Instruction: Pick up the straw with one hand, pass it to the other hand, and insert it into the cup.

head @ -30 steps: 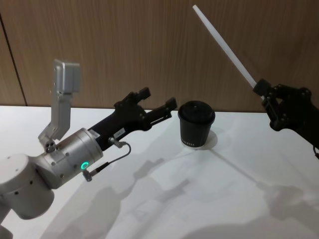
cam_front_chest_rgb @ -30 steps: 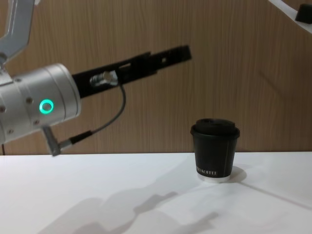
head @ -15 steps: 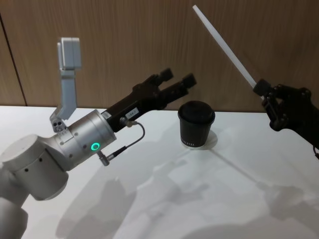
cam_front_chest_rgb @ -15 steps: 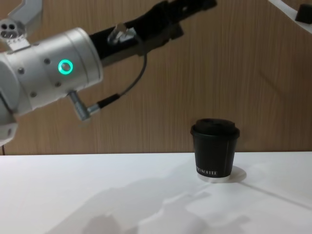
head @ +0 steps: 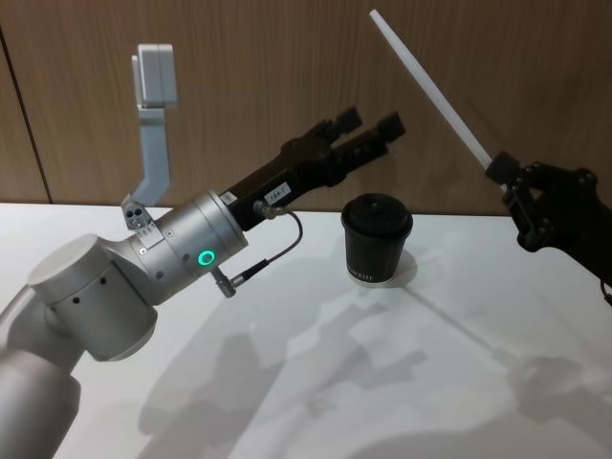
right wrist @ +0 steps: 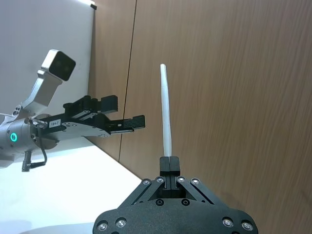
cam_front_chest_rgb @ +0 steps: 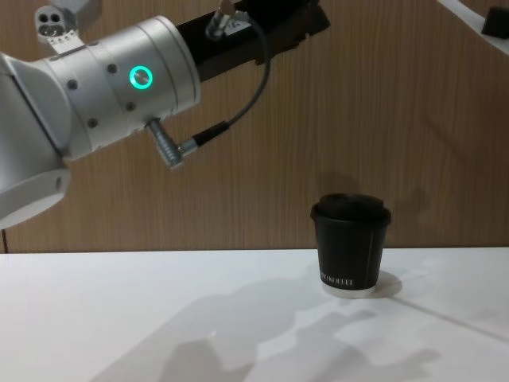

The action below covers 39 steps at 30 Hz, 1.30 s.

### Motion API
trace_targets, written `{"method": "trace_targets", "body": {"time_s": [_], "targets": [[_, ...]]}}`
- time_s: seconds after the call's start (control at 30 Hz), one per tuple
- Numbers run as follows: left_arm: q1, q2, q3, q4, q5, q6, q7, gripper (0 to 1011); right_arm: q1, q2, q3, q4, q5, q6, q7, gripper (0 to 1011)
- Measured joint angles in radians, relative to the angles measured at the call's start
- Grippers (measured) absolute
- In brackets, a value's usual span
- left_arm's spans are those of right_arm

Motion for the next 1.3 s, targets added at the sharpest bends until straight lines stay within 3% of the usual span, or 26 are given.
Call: {"method": "trace_targets", "body": {"time_s": [0.7, 1.3], "targets": [[-0.095, -0.031, 0.045, 0.103, -0.004, -0.002, -0.009, 1003, 0.000, 0.000, 0.000, 0.000, 0.000, 0.000, 0.000, 0], [-0.179, -0.057, 0.094, 0.222, -0.004, -0.008, -0.080, 1002, 0.000, 0.000, 0.000, 0.000, 0.000, 0.000, 0.000, 0]]}}
